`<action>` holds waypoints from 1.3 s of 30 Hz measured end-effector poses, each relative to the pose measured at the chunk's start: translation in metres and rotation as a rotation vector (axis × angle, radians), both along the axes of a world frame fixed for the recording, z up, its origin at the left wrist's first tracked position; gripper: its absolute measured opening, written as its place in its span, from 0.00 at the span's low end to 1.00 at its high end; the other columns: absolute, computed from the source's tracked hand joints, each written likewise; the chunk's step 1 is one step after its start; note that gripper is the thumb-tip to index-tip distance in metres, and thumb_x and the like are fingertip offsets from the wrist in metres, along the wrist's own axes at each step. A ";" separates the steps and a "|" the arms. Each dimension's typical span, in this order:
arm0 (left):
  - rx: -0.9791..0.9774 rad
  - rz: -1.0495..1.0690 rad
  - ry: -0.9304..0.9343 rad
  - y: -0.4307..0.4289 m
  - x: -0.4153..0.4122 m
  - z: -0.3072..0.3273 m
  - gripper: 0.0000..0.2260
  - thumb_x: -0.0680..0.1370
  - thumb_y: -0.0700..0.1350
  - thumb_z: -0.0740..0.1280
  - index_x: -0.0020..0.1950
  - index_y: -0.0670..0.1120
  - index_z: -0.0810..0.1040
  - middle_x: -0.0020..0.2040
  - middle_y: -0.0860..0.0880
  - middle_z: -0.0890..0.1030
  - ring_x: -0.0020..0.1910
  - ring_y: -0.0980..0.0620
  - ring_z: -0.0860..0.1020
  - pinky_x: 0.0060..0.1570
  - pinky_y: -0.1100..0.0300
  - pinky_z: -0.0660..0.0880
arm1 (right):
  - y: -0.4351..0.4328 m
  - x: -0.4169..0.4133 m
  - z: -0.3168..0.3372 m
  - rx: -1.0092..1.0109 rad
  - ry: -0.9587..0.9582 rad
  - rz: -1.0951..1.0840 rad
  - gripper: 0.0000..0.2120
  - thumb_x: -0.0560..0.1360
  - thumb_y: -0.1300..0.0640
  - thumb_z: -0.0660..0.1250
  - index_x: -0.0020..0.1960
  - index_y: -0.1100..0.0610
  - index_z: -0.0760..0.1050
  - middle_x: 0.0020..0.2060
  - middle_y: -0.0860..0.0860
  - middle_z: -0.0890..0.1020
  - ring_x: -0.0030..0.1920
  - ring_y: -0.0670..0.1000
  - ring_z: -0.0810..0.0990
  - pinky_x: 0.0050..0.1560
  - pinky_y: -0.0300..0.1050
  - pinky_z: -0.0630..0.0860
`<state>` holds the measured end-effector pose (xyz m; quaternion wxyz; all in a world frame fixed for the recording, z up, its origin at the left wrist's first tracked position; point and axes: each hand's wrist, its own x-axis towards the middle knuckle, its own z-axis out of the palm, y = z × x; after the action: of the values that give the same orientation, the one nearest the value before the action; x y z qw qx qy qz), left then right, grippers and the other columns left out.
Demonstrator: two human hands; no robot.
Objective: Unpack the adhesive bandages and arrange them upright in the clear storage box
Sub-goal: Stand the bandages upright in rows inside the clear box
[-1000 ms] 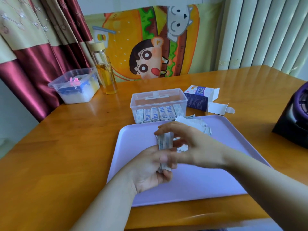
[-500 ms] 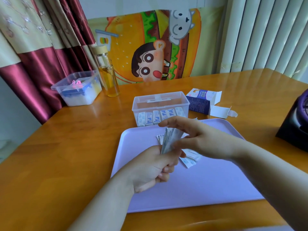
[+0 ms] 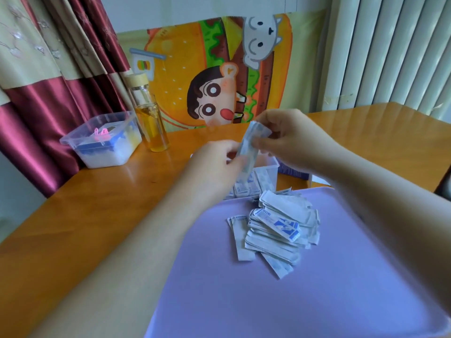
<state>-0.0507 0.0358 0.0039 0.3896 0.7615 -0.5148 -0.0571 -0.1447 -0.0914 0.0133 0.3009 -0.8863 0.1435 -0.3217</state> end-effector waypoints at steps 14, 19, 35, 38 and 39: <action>0.372 -0.196 0.488 -0.118 0.074 -0.029 0.05 0.77 0.36 0.66 0.45 0.45 0.74 0.42 0.48 0.77 0.37 0.54 0.77 0.43 0.61 0.77 | -0.097 0.077 -0.034 -0.098 0.560 -0.241 0.14 0.75 0.58 0.65 0.61 0.53 0.70 0.55 0.53 0.77 0.50 0.53 0.73 0.58 0.54 0.73; 0.528 -0.235 0.552 -0.131 0.083 -0.048 0.05 0.78 0.37 0.64 0.49 0.46 0.77 0.52 0.48 0.77 0.53 0.52 0.76 0.57 0.56 0.76 | -0.102 0.087 -0.048 -0.318 0.724 -0.271 0.12 0.75 0.55 0.66 0.58 0.50 0.71 0.48 0.50 0.78 0.50 0.54 0.74 0.59 0.55 0.62; 0.725 -0.156 0.189 -0.135 0.082 -0.051 0.06 0.78 0.46 0.63 0.44 0.49 0.78 0.44 0.50 0.85 0.47 0.53 0.83 0.56 0.54 0.77 | -0.081 0.095 -0.055 -0.651 0.823 -0.317 0.14 0.73 0.53 0.67 0.33 0.51 0.65 0.30 0.48 0.68 0.46 0.53 0.67 0.66 0.55 0.53; 0.760 -0.175 0.169 -0.135 0.082 -0.049 0.05 0.78 0.44 0.64 0.46 0.52 0.78 0.41 0.55 0.83 0.48 0.52 0.83 0.57 0.54 0.77 | -0.080 0.089 -0.052 -0.647 0.783 -0.321 0.17 0.74 0.52 0.65 0.31 0.53 0.63 0.29 0.48 0.67 0.48 0.54 0.68 0.64 0.55 0.54; 0.770 -0.180 0.172 -0.134 0.081 -0.048 0.05 0.78 0.43 0.65 0.49 0.52 0.78 0.42 0.57 0.81 0.50 0.51 0.82 0.57 0.55 0.77 | -0.080 0.088 -0.049 -0.630 0.783 -0.327 0.16 0.74 0.55 0.66 0.31 0.53 0.63 0.30 0.48 0.67 0.48 0.54 0.68 0.64 0.55 0.54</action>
<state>0.0307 -0.0984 -0.0444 0.1111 0.7963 -0.4858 -0.3430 -0.0567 -0.1714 -0.0359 -0.1104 -0.9535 0.2780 -0.0369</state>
